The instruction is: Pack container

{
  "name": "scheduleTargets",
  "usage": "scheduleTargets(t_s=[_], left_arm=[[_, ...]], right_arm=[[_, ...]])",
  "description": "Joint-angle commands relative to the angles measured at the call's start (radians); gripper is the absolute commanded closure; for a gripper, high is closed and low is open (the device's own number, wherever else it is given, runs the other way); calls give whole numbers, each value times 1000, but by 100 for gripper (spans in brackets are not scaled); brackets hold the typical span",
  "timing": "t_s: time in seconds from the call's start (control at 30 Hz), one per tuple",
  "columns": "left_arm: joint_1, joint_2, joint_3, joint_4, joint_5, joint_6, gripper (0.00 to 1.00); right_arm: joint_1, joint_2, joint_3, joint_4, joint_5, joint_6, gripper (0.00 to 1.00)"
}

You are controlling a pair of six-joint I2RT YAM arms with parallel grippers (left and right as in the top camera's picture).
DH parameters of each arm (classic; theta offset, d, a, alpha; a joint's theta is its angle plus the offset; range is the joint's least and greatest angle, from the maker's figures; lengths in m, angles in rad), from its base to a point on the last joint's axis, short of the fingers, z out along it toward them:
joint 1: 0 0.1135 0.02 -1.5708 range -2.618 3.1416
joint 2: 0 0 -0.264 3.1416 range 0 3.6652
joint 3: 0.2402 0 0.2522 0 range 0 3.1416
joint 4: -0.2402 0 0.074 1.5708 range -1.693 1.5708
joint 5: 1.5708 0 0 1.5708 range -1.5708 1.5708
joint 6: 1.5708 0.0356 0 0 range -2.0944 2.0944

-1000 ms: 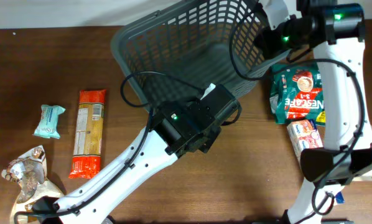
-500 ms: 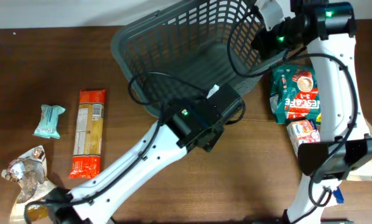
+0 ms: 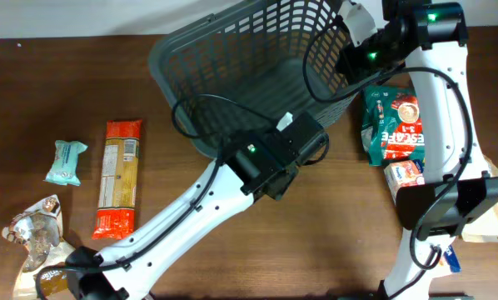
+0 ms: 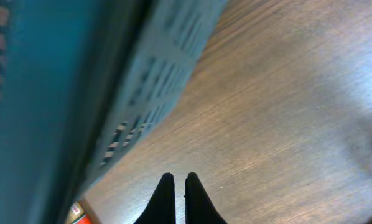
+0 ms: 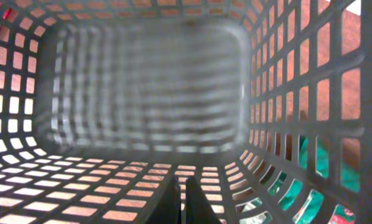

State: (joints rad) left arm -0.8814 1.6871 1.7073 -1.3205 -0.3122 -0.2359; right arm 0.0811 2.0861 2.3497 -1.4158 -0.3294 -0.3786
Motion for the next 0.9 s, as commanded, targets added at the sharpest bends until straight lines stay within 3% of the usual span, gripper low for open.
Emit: scheduleTargets(t_s=[0.0,0.37,0.87], left_arm=[[38,5,-9,-4,-29,-2,98],[130,5,-9,-4,-28,37,98],[148,5,-9,27,-55,74,98]], right_arm=[[-4,3,11,-13,21,-10,96],[-4,0,11,-58,27,-10,96],[5,-21,11,-158,12,-5,97]])
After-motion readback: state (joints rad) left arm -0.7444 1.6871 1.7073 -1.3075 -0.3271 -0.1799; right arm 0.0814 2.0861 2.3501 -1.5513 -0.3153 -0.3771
